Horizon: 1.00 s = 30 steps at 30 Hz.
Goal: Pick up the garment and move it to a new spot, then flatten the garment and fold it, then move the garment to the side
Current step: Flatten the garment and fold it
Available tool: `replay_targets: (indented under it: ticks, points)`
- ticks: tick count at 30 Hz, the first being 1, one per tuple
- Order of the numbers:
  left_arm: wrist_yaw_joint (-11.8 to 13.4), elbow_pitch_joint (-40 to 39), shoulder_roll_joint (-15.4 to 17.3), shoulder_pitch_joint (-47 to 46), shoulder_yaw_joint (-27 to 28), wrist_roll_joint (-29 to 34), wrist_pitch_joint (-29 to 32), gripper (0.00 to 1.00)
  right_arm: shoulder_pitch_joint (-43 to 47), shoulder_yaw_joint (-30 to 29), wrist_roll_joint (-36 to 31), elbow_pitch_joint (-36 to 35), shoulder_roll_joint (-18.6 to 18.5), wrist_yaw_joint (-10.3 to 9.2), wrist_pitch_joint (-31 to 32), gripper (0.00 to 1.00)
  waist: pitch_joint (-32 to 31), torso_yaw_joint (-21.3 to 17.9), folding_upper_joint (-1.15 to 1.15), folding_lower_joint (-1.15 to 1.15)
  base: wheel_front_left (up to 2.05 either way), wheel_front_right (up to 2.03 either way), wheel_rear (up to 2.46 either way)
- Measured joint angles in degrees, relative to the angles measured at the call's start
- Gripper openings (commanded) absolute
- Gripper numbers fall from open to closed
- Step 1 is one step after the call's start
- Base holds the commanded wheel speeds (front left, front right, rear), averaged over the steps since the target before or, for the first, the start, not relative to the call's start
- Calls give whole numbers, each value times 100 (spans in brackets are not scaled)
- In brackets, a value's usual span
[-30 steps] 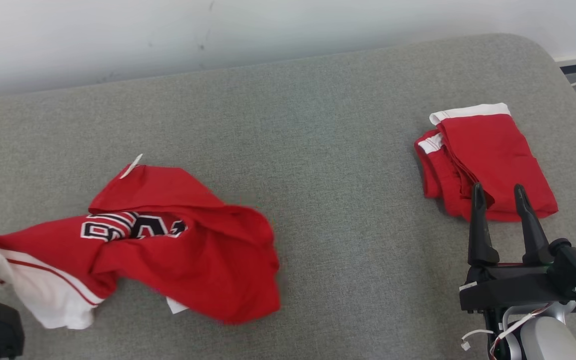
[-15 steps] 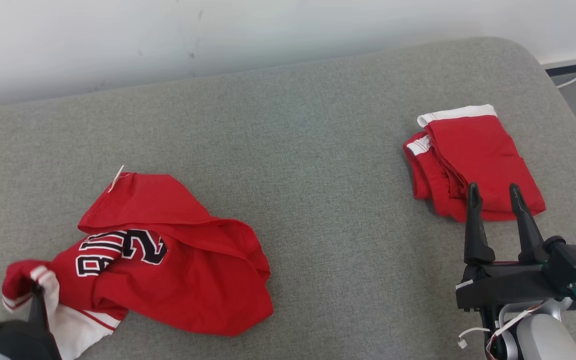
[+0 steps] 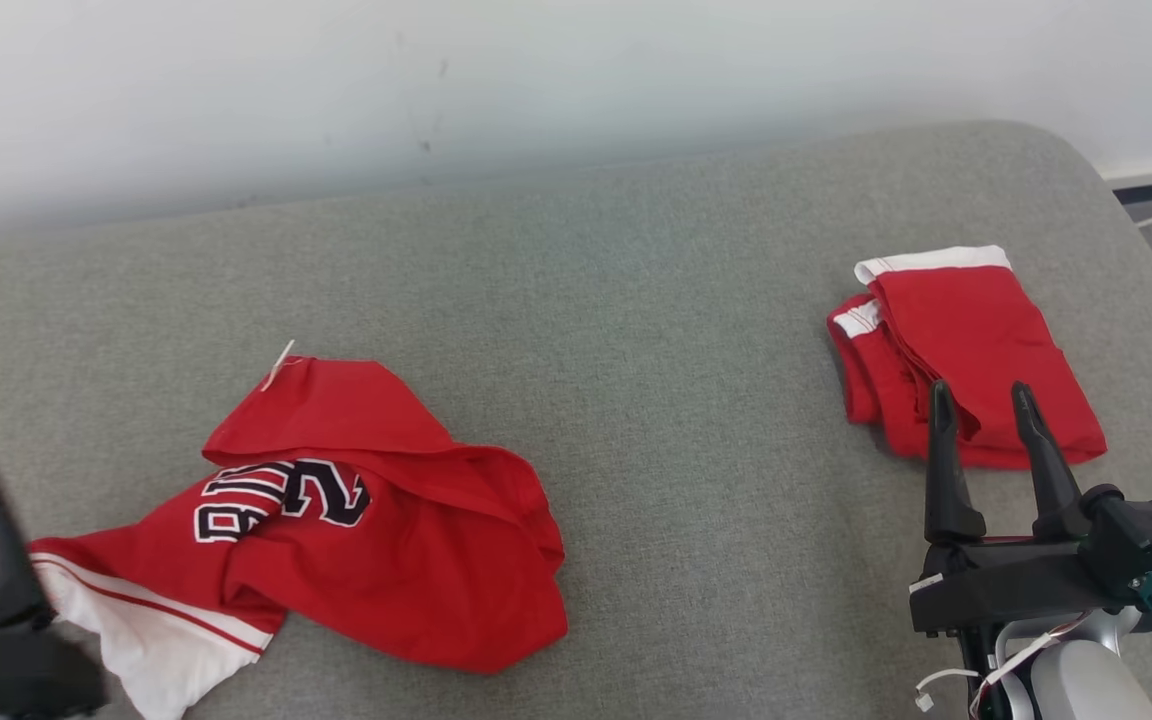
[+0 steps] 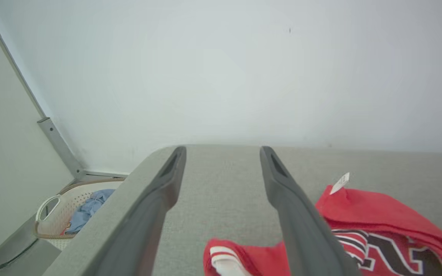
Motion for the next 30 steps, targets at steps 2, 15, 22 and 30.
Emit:
replay_targets:
  ticks: [2,15,22,30]
  points:
    - [-3,-281,-35,-39,-303,-268,-322,100,-1,1,-4,-1,-1,4,0,100,-50,31,0,0,0,0,0]
    - [-600,-36,-422,124,-1747,-1021,-1437,100,-12,126,48,12,31,53,0,100,-465,79,0,-1,0,0,0]
    - [-822,455,-388,342,-2075,-923,-1541,100,79,152,138,58,36,53,0,100,-568,-19,-1,0,0,0,0]
    - [-864,726,-359,341,-2045,-871,-1684,100,130,155,137,171,41,43,2,100,-548,-52,-1,0,0,0,0]
